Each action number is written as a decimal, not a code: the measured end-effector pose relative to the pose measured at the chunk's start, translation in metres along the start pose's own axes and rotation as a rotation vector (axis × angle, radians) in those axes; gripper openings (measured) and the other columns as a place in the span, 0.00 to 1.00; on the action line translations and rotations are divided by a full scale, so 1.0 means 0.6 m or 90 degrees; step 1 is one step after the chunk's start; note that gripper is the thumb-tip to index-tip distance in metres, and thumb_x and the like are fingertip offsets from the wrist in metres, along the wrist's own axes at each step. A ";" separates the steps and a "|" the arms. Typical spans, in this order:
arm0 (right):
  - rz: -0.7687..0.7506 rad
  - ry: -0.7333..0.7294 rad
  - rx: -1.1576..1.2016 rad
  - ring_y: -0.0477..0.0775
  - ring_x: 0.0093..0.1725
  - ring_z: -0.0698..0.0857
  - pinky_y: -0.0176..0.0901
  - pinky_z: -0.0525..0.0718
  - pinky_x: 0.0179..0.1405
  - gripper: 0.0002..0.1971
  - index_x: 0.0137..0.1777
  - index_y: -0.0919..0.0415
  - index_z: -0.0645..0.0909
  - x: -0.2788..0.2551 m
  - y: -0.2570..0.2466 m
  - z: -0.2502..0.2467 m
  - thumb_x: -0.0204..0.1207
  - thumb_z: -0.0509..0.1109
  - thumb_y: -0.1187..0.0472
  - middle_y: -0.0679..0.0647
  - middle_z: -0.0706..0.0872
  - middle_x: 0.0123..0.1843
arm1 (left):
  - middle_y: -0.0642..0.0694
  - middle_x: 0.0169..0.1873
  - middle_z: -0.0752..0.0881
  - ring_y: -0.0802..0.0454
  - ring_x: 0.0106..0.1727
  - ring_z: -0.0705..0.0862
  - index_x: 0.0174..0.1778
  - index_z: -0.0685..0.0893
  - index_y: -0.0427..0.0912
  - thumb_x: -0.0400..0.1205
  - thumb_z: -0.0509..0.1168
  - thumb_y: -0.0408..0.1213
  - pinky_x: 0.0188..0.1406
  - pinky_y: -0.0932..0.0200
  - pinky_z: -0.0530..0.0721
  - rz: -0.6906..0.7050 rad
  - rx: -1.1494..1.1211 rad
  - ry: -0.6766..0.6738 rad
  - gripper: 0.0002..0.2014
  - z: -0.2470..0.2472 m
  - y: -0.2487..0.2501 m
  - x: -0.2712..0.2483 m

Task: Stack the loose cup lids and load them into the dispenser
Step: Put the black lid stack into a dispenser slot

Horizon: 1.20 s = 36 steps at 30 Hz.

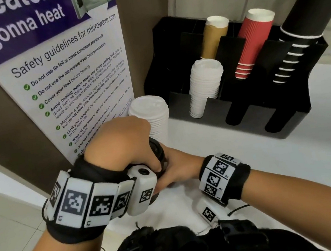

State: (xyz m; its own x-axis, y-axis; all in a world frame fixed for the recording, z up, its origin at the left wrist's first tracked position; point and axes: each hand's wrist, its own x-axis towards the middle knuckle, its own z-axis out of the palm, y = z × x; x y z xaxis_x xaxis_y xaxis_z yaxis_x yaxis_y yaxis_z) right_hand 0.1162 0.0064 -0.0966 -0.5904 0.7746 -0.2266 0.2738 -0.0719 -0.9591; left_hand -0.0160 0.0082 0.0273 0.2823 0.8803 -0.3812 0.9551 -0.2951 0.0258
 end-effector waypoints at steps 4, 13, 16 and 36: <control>0.012 0.027 -0.041 0.59 0.71 0.79 0.60 0.76 0.73 0.48 0.76 0.58 0.64 -0.029 0.004 -0.025 0.58 0.85 0.75 0.60 0.82 0.68 | 0.52 0.48 0.84 0.51 0.45 0.85 0.57 0.83 0.49 0.63 0.78 0.60 0.32 0.59 0.74 0.049 -0.002 0.005 0.30 0.001 0.020 0.005; 0.015 0.198 -0.090 0.45 0.63 0.82 0.33 0.81 0.61 0.48 0.74 0.55 0.64 -0.120 0.021 -0.118 0.57 0.85 0.75 0.50 0.83 0.61 | 0.51 0.51 0.75 0.50 0.50 0.78 0.66 0.77 0.50 0.67 0.76 0.61 0.50 0.49 0.83 0.220 -0.072 0.128 0.34 0.007 0.094 0.047; -0.008 0.287 -0.083 0.40 0.61 0.82 0.28 0.80 0.55 0.46 0.73 0.53 0.65 -0.120 0.035 -0.146 0.58 0.85 0.73 0.49 0.83 0.61 | 0.48 0.57 0.74 0.47 0.57 0.77 0.69 0.76 0.48 0.72 0.75 0.55 0.58 0.47 0.81 0.246 -0.124 0.168 0.31 0.005 0.107 0.072; 0.062 0.191 -0.366 0.44 0.66 0.76 0.23 0.71 0.55 0.51 0.82 0.44 0.56 -0.092 -0.096 -0.237 0.62 0.83 0.47 0.45 0.76 0.66 | 0.49 0.53 0.85 0.67 0.43 0.81 0.51 0.84 0.52 0.82 0.68 0.32 0.45 0.79 0.76 0.239 -0.727 0.415 0.08 0.023 0.065 0.103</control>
State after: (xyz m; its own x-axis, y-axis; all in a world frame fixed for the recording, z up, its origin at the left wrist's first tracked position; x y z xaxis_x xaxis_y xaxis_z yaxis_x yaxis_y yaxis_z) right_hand 0.2409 0.0574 -0.0048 -0.3270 0.9294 -0.1708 0.7269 0.1319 -0.6739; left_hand 0.0376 0.0458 -0.0082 0.2257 0.9238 0.3092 0.2645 -0.3636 0.8932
